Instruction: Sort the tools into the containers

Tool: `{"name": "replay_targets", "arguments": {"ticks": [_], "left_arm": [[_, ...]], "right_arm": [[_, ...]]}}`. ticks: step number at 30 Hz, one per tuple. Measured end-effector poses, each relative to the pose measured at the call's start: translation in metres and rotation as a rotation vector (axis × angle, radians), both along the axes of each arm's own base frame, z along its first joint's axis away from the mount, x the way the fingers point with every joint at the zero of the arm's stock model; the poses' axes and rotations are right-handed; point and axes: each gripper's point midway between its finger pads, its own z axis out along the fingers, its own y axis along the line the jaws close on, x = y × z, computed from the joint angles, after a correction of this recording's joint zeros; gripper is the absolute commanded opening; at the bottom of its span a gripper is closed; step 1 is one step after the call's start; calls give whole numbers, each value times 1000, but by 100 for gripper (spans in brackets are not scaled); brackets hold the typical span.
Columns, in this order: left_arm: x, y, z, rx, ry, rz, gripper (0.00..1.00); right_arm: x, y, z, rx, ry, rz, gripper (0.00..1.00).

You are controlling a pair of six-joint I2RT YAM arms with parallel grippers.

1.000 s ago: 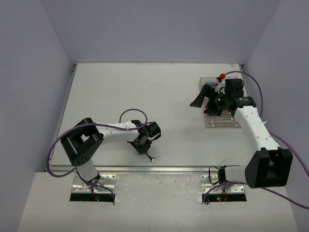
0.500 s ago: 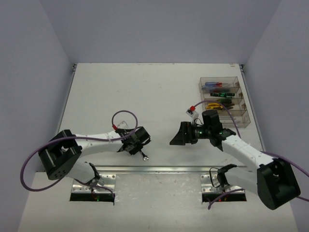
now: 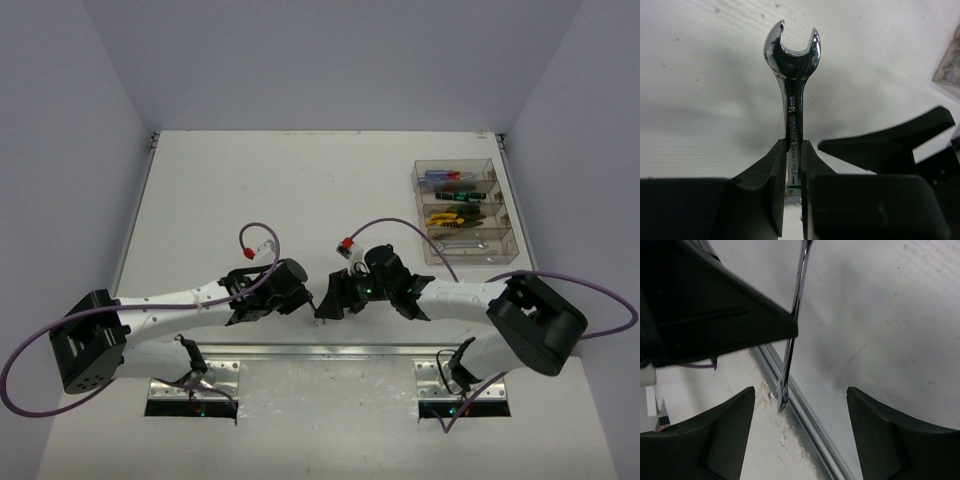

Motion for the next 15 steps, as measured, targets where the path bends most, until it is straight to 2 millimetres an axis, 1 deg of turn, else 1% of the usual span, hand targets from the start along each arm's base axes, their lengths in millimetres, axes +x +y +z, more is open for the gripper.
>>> {"name": "replay_targets", "arguments": {"ticks": [2,4,5,8,9,12,13,14,15], "left_arm": [[-4,-8,7,-32,-9,-27,0],[-8,-14,14,-59,-21,-49,0],[-10,-16,17,-71,-27,-57,0],[-9,-17,23,-85,-41,-57,0],[-9,-18,24,-88,-45,-57,0],[-9,-18,26,-87,-57,-55,0],[-9,-17,28,-89,-63,-54,0],[-9,-17,30,-92,-71,-54,1],[-9,-16,33,-95,-81,-53,6]], "right_arm": [[6,8,2,7,-16,-8,64],[11,15,8,28,-31,-11,53],[12,18,11,40,-36,-11,52],[11,22,13,59,-26,-10,40],[10,24,13,64,-20,-8,32],[8,28,12,82,10,-2,6],[7,30,12,90,21,-2,0],[6,31,13,98,31,-2,0],[5,33,14,106,35,-3,0]]}}
